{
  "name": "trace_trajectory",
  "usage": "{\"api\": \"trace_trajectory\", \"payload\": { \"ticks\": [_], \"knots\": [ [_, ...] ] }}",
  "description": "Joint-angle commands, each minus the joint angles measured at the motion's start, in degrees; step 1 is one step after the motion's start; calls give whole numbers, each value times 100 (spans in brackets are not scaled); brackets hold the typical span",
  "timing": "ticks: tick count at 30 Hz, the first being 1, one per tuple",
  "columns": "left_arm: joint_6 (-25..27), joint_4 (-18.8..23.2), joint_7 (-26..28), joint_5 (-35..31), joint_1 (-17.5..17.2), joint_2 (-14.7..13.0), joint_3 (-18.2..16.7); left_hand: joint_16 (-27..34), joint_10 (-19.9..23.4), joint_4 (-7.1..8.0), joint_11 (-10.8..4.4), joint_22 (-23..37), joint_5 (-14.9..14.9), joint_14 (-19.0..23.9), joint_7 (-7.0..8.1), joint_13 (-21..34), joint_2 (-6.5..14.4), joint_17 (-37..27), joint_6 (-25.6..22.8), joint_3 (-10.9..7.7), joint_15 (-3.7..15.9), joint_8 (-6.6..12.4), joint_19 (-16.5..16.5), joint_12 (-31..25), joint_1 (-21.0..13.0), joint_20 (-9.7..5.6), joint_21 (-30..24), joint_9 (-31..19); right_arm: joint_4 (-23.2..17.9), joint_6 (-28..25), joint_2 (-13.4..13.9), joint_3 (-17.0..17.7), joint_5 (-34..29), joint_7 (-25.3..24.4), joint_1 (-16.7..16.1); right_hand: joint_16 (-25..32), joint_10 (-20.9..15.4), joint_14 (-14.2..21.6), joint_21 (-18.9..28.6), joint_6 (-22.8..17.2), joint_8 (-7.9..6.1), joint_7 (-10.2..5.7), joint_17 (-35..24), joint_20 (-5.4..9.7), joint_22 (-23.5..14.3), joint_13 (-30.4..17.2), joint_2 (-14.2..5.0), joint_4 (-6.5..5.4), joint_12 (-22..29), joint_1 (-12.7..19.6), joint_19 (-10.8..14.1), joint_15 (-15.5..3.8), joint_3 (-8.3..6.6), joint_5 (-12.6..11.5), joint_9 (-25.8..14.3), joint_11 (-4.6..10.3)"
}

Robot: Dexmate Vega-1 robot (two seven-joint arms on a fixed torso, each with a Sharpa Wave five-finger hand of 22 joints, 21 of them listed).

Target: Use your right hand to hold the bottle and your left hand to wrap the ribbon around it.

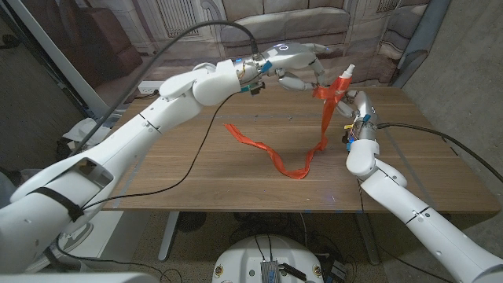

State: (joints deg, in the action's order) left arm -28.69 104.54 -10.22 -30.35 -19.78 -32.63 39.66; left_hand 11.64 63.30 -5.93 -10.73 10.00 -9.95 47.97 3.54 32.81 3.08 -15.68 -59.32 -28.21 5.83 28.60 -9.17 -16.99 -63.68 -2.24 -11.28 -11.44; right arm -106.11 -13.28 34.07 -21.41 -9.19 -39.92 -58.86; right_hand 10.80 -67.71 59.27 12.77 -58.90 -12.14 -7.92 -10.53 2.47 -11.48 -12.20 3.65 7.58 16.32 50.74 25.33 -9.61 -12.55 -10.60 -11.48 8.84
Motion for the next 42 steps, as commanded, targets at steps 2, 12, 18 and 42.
{"api": "trace_trajectory", "payload": {
  "ticks": [2, 12, 18, 42],
  "knots": [
    [-17, -105, -354, -192, 529, 817, 359, -4, 178, 35, -123, 16, -35, -33, -8, 298, 15, 6, -65, -67, 566, 31, 38, 1, 37, -68, 9, -12, -33, 18, 67, -211, -2, 135, 28, 5, -246, -28, -4, -474, -26, -453, -9, 80, 6, -23, -1110, -5, 6, 1049, -26, -327, -36, -26, -9, 266],
    [307, -155, -359, -619, 708, 1117, 587, 32, 138, 37, -126, 17, -33, 4, 16, 304, 24, -12, -44, -65, 587, 28, 38, 14, 41, -36, 4, -20, -63, 37, 142, -321, 15, 303, 16, -3, -232, -53, -10, -455, -17, -455, -8, 77, 5, -30, -1112, -11, 2, 1040, -48, -318, -34, -26, -9, 272],
    [556, -321, -356, -1199, 920, 1302, 873, 33, 111, 37, -131, 18, -34, -6, 34, 322, 29, -17, -16, -71, 582, 25, 52, 13, 43, -21, 7, -31, -148, 165, 199, -354, 4, 353, -43, -2, -227, -59, -10, -446, -13, -457, -10, 75, 5, -34, -1120, -17, 2, 1036, -50, -319, -35, -26, -10, 272],
    [2406, -2203, -541, -1873, 2023, 2154, 1853, -23, 124, 45, -132, 20, -42, -176, 45, 261, 18, 22, 0, -123, 569, 25, 80, 44, 73, -8, 4, -22, -951, 965, 475, -458, -640, 481, -584, 1, -199, -92, -7, -441, -11, -458, -17, 70, 4, -54, -1124, -25, 0, 1029, -56, -320, -33, -26, -14, 273]
  ]
}}
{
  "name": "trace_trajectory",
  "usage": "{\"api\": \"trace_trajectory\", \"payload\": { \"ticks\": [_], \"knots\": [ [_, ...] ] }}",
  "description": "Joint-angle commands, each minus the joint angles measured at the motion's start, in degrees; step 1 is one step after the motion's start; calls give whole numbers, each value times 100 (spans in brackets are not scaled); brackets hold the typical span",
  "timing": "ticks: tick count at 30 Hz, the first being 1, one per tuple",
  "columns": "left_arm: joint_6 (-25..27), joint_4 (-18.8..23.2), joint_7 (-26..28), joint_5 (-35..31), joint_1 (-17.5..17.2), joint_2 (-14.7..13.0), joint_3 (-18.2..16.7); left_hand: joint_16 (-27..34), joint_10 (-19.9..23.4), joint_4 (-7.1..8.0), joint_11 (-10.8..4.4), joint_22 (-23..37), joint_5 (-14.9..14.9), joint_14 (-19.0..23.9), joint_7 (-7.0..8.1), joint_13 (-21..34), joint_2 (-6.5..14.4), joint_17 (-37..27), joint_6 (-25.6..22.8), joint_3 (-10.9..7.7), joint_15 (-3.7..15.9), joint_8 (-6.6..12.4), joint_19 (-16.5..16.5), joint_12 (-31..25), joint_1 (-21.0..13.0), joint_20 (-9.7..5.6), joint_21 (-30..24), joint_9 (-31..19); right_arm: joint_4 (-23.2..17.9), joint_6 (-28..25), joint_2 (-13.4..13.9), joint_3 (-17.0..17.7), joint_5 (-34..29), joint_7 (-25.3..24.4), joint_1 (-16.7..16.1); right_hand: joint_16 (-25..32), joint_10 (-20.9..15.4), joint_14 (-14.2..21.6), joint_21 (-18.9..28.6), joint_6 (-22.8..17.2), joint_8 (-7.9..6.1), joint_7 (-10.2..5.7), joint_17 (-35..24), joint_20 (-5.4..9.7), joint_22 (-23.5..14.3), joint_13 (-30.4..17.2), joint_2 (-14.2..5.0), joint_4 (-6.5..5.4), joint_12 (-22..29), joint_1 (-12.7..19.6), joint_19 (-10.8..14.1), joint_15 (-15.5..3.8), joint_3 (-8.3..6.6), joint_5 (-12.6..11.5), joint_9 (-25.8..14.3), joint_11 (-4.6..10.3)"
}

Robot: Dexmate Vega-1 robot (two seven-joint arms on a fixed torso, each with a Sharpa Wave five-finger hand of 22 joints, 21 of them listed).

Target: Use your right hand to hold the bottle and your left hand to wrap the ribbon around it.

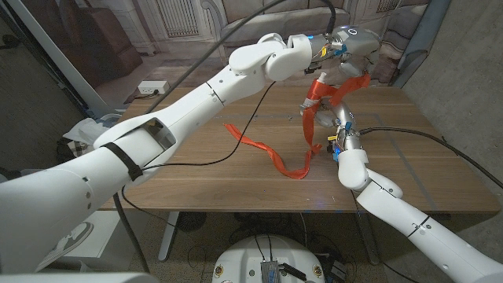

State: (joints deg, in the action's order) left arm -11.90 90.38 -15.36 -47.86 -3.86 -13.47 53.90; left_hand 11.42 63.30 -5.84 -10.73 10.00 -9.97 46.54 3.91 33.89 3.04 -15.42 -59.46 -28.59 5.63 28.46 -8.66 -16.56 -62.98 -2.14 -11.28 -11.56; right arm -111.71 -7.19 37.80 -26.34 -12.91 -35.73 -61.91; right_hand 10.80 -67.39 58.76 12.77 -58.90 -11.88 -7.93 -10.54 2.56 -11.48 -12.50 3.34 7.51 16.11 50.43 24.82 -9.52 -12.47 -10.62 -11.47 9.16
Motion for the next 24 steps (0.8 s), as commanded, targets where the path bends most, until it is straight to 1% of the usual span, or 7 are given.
{"api": "trace_trajectory", "payload": {
  "ticks": [1, 5, 12, 15, 17, 22, 24],
  "knots": [
    [756, -860, -5, -96, 453, 248, 451, 0, 121, 35, -132, 20, -39, -36, 11, 153, 18, -4, 19, -84, 589, 37, 30, 1, 5, -12, 4, -10, -411, 382, 94, 51, -274, 63, -301, 3, -231, -39, -7, -442, -37, -457, -17, 61, 4, -25, -1092, -19, 22, 1056, -6, -325, -38, -23, -14, 241],
    [862, -1077, 57, 43, 513, 235, 495, 5, 123, 35, -131, 20, -39, -35, 23, 157, 17, -3, 12, -87, 591, 39, 31, -2, 7, -12, 3, -8, -506, 416, 82, 142, -299, 68, -408, 11, -232, -33, -4, -445, -39, -457, -21, 57, 4, -28, -1092, -12, 23, 1067, -2, -336, -40, -24, -15, 240],
    [947, -1127, 136, 210, 554, 83, 542, 8, 115, 36, -133, 20, -39, -38, 20, 161, 15, 0, 20, -94, 587, 37, 36, -3, 13, 1, 3, -8, -524, 394, 28, 296, -275, 82, -536, 4, -234, -48, -3, -449, -40, -456, -17, 56, 4, -32, -1094, -15, 26, 1064, -3, -331, -40, -25, -15, 240],
    [986, -1112, 149, 367, 504, -41, 473, 13, 114, 34, -135, 20, -39, -36, 36, 167, 13, -1, 17, -95, 592, 39, 35, -7, 12, 8, 1, -8, -515, 390, 15, 384, -249, 60, -596, 4, -233, -52, -4, -450, -41, -456, -17, 58, 4, -32, -1094, -19, 25, 1058, -5, -325, -38, -24, -16, 240],
    [975, -1071, 160, 437, 472, -143, 449, 14, 109, 35, -137, 20, -39, -39, 21, 173, 13, -1, 18, -97, 589, 41, 38, -9, 15, 20, 1, -11, -515, 387, 7, 436, -243, 44, -624, 3, -233, -54, -3, -450, -41, -457, -17, 56, 4, -33, -1097, -25, 25, 1050, -5, -318, -37, -24, -16, 241],
    [940, -882, 197, 631, 311, -471, 312, 20, 109, 37, -137, 20, -38, -41, 36, 180, 13, -3, 24, -99, 586, 43, 41, -14, 21, 36, 0, -15, -529, 338, -9, 579, -213, 24, -665, 6, -228, -54, -5, -450, -41, -458, -18, 62, 4, -30, -1092, -19, 21, 1058, -11, -328, -37, -24, -16, 240],
    [926, -784, 218, 708, 217, -612, 241, 22, 98, 41, -138, 20, -38, -41, 14, 185, 19, -5, 32, -101, 584, 40, 39, -13, 23, 59, -1, -14, -519, 304, -23, 619, -209, 22, -652, 5, -230, -56, -3, -450, -41, -457, -17, 55, 4, -31, -1094, -17, 22, 1061, -8, -333, -39, -25, -16, 239]
  ]
}}
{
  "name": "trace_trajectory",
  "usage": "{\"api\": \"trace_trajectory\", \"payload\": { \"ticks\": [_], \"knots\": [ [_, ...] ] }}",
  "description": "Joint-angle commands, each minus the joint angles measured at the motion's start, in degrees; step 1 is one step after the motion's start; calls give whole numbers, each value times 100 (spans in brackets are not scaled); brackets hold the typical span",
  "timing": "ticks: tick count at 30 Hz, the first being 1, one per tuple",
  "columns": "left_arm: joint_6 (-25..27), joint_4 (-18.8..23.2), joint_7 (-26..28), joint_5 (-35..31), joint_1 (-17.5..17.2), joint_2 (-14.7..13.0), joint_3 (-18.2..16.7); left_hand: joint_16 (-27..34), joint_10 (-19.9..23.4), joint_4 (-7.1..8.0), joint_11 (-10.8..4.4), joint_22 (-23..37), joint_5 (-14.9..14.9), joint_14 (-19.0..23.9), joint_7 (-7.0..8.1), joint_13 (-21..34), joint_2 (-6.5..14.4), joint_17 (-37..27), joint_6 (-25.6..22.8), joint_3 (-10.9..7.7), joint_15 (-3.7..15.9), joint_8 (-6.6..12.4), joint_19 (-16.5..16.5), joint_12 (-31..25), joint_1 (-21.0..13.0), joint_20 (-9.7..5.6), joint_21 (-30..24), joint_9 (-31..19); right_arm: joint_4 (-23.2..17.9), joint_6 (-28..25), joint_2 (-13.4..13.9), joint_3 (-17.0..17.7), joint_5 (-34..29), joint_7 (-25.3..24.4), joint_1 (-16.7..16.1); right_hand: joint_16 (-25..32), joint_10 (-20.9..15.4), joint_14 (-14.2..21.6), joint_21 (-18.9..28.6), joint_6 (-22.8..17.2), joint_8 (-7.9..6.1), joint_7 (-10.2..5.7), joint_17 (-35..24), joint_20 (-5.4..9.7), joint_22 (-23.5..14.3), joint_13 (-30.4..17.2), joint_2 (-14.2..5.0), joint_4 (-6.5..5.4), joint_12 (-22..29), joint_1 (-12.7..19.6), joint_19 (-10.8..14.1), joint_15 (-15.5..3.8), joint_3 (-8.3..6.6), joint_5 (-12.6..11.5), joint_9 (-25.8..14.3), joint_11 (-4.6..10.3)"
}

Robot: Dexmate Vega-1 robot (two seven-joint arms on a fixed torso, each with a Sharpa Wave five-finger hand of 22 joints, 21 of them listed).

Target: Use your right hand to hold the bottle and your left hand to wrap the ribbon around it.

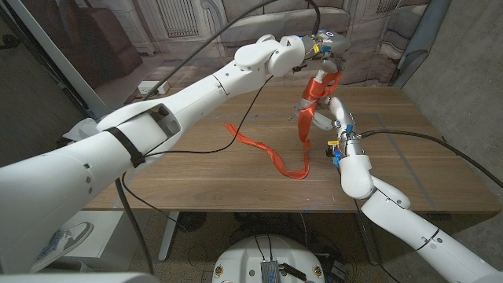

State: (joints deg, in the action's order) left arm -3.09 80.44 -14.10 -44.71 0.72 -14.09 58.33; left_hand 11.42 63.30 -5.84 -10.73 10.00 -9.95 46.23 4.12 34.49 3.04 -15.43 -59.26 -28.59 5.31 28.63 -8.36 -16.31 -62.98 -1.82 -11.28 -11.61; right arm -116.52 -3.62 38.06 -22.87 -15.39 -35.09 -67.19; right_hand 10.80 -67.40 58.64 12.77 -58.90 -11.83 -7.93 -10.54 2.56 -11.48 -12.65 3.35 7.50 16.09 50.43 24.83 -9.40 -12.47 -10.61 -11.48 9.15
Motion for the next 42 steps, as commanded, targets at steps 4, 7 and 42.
{"api": "trace_trajectory", "payload": {
  "ticks": [4, 7, 42],
  "knots": [
    [24, 486, 172, 496, -486, -861, -357, 31, 93, 40, -140, 21, -38, -5, -14, 135, 20, -11, 12, -99, 618, 32, 6, -42, 25, 51, -4, -20, 66, -140, -114, 357, 212, 43, -45, 8, -230, -44, -4, -450, -45, -457, -20, 58, 4, -18, -1096, -17, 25, 1061, -11, -346, -39, -26, -16, 240],
    [-100, 648, 155, 675, -656, -1067, -482, 35, 95, 41, -139, 21, -37, -3, -15, 141, 21, -13, 10, -98, 615, 35, 4, -47, 28, 54, -5, -23, 174, -172, -148, 376, 280, 55, 15, 12, -230, -38, -4, -450, -45, -457, -22, 59, 4, -20, -1095, -15, 26, 1064, -12, -349, -39, -26, -16, 240],
    [51, 1949, 417, 1358, -2170, -2363, -1767, 105, 67, 29, -130, 23, -30, 34, -99, 227, 51, -86, 67, -82, 620, 54, -2, -103, 26, 116, -13, -68, 375, -629, -211, 575, 339, -452, 96, 10, -227, -75, -10, -453, -47, -457, -22, 68, 4, -23, -1092, -15, 23, 1064, -45, -344, -35, -27, -18, 239]
  ]
}}
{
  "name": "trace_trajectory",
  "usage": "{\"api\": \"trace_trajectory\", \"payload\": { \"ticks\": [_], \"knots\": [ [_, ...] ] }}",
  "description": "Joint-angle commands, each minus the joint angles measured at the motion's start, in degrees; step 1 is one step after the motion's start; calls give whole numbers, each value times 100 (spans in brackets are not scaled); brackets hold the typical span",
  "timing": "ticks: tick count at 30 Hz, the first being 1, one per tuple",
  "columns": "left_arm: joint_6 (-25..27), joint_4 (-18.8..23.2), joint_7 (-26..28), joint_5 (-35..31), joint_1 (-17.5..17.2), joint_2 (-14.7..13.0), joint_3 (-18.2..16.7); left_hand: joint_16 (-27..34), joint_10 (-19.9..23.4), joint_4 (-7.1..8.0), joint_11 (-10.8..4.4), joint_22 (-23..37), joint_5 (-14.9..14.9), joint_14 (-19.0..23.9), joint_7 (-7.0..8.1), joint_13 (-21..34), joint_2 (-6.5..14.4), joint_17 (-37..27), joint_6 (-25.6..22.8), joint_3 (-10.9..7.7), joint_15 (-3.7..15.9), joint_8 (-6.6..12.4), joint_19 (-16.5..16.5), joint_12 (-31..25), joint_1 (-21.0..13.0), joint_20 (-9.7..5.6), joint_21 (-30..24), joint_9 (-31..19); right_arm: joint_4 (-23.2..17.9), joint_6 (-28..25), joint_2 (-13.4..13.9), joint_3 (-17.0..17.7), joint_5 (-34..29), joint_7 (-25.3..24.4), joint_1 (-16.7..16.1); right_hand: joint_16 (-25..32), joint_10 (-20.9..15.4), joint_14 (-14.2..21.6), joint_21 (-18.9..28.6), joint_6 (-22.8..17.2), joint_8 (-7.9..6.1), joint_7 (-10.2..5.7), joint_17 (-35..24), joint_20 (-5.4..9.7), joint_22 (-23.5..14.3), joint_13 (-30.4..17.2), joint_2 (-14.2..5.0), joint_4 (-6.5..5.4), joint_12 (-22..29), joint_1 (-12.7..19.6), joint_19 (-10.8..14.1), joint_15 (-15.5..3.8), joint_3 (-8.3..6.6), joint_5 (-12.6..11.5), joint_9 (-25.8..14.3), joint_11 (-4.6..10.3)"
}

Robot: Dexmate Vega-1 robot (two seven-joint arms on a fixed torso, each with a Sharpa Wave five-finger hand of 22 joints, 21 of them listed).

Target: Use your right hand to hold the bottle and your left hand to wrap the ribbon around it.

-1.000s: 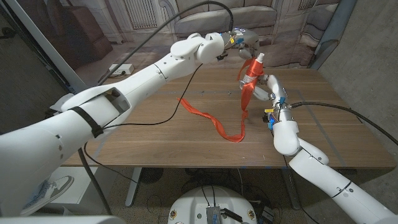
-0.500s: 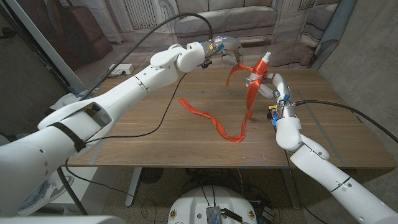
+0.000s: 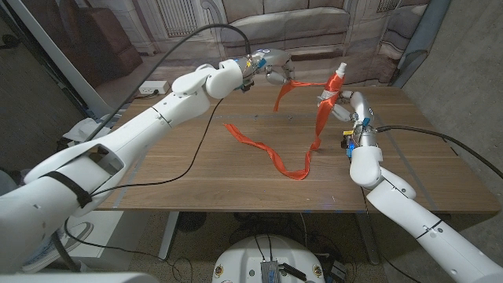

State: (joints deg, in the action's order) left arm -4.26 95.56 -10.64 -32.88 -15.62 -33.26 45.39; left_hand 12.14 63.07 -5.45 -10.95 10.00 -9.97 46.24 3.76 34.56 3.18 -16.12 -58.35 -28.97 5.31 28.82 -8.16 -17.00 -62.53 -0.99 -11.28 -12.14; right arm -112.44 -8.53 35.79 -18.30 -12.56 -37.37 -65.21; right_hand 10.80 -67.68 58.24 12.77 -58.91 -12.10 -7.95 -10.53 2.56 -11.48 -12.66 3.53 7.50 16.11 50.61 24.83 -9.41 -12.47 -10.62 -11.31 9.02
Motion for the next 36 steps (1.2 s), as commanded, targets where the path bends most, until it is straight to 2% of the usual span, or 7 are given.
{"api": "trace_trajectory", "payload": {
  "ticks": [1, 9, 26, 36],
  "knots": [
    [196, 489, 81, 190, -597, -502, -516, 33, 86, -9, -109, 23, -28, 32, -55, 222, 37, -18, -25, -43, 617, 37, -19, -35, -19, 37, -12, -17, -35, -131, 31, 135, 60, -231, -117, 11, -200, -34, -9, -453, -20, -455, -24, 63, 3, -22, -1112, -14, 22, 1049, -42, -346, -37, -27, -36, 252],
    [167, 498, 90, 343, -694, -558, -612, 38, 82, -9, -102, 23, -28, 34, -61, 241, 41, -31, -16, -40, 606, 40, -18, -49, -14, 36, -13, -22, -47, -120, 0, 150, 82, -310, -141, 12, -203, -37, -7, -451, -19, -455, -25, 63, 3, -25, -1113, -15, 24, 1047, -42, -342, -35, -27, -36, 252],
    [-93, 242, 75, 290, -461, -371, -457, 6, 68, -9, -102, 24, -29, -12, -35, 199, 32, -22, -16, -56, 594, 40, -8, -29, 4, 36, -13, -5, -31, 25, -98, 67, 33, -473, -175, 15, -205, -41, -4, -451, -20, -455, -25, 62, 3, -25, -1114, -15, 23, 1049, -40, -344, -34, -28, -36, 250],
    [-173, 257, 1, 258, -444, -387, -424, -3, 73, -4, -109, 24, -29, -26, -40, 195, 34, -19, -6, -65, 585, 41, -5, -35, 17, 42, -13, -6, -94, 12, -177, 27, -55, -582, -230, 19, -210, -39, -3, -456, -22, -455, -27, 60, 4, -26, -1112, -15, 25, 1049, -42, -346, -33, -29, -36, 249]
  ]
}}
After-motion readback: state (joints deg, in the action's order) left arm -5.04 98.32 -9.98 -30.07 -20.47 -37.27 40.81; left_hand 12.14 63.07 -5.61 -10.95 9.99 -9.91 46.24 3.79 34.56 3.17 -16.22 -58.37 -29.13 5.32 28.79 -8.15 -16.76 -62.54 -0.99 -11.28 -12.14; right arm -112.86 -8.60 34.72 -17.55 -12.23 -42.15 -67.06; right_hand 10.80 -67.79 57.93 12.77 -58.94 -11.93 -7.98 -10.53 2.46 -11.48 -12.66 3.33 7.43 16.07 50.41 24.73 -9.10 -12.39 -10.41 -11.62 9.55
